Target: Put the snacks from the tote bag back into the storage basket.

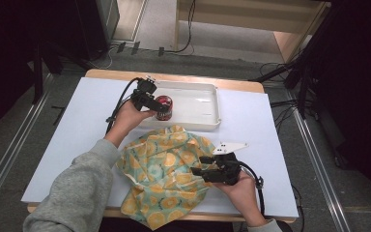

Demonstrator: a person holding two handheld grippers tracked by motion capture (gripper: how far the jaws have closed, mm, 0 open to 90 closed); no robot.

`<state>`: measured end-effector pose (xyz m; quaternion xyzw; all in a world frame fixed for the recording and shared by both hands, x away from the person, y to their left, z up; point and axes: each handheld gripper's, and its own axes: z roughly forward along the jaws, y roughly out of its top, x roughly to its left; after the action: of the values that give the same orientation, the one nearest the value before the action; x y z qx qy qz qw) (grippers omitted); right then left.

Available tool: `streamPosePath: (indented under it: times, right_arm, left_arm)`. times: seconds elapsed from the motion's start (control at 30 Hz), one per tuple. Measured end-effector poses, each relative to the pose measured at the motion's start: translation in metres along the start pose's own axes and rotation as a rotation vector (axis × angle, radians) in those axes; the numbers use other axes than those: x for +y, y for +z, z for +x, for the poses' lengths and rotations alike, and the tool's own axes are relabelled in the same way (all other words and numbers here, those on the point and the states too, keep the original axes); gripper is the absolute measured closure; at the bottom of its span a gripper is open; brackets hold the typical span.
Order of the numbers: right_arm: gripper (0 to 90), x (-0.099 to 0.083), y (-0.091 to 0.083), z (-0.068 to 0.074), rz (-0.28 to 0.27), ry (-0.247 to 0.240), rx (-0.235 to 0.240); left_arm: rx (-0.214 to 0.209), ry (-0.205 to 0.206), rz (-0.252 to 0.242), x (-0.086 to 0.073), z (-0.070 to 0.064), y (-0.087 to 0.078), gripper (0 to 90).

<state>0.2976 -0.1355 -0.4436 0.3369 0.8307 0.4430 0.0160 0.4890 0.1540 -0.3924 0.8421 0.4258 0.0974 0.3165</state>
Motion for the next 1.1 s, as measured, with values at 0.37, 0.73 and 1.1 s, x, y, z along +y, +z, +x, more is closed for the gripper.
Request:
streamPosePath:
  times: [0.37,0.73,1.1]
  right_arm:
    - [44.5,0.000,0.000,0.000,0.001,0.000,-0.001]
    - [44.5,0.000,0.001,0.000,0.004,-0.002,0.000]
    - [44.5,0.001,0.002,0.001,0.003,-0.001,-0.004]
  left_arm:
    - [-0.005,0.014,-0.039,-0.003,-0.005,-0.026,30.3]
    - [-0.039,0.016,-0.073,-0.017,-0.005,-0.041,67.5]
    - [-0.045,0.004,-0.073,-0.043,0.003,-0.030,90.0]
